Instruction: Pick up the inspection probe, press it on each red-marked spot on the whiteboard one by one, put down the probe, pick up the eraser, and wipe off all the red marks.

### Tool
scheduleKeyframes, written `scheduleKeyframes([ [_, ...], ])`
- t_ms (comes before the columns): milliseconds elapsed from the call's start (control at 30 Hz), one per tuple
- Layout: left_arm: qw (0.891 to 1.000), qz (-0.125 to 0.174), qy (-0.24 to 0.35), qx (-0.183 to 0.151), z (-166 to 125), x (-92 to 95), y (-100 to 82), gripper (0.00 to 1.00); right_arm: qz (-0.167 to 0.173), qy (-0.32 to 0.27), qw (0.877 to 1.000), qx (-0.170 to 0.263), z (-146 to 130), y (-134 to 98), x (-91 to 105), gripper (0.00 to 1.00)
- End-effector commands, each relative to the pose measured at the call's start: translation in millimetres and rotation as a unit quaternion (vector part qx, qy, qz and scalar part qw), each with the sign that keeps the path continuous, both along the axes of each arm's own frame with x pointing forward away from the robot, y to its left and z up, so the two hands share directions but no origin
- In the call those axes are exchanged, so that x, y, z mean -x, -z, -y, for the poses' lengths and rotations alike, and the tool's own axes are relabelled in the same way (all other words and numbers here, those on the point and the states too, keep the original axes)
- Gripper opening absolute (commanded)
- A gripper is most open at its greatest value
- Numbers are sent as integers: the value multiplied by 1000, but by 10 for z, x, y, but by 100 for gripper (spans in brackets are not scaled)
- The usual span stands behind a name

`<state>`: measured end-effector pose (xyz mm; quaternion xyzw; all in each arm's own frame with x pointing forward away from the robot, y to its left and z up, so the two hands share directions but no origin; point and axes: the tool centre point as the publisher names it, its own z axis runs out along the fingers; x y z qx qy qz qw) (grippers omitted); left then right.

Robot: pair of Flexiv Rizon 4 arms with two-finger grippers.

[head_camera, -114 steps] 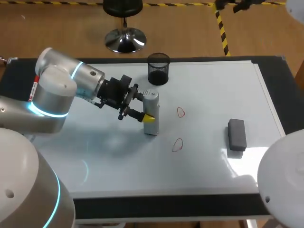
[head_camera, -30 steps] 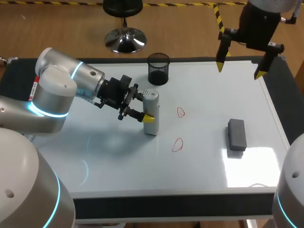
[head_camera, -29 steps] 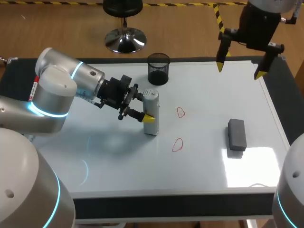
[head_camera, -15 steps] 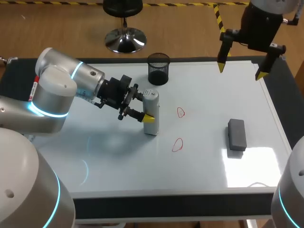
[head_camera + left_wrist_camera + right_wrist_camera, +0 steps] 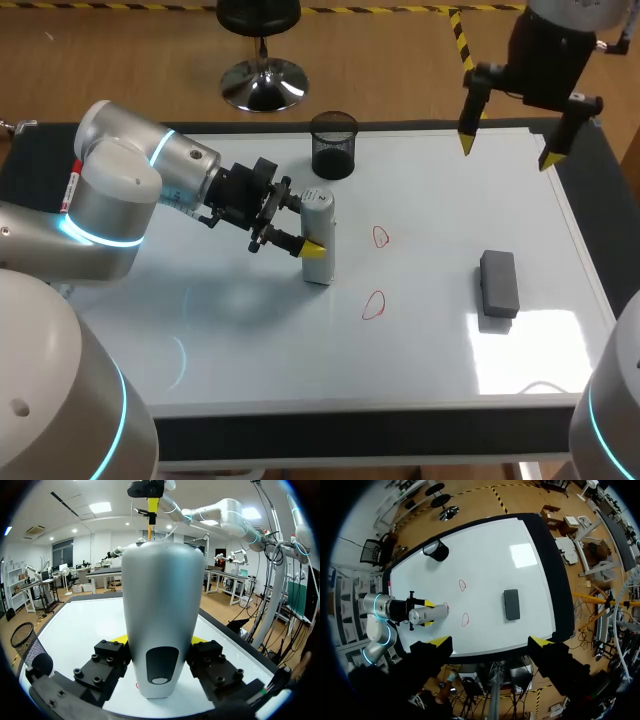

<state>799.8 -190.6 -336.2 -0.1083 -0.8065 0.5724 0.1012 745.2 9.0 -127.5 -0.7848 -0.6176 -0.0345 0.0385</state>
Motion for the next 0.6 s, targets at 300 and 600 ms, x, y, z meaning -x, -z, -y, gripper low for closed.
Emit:
scheduleKeyframes([
  [300,1000,0,1,1,2,5,129,0,13,-11,1000,-14,37,204,224,100],
  [600,1000,0,1,1,2,5,129,0,-9,-21,999,-23,53,466,243,100],
])
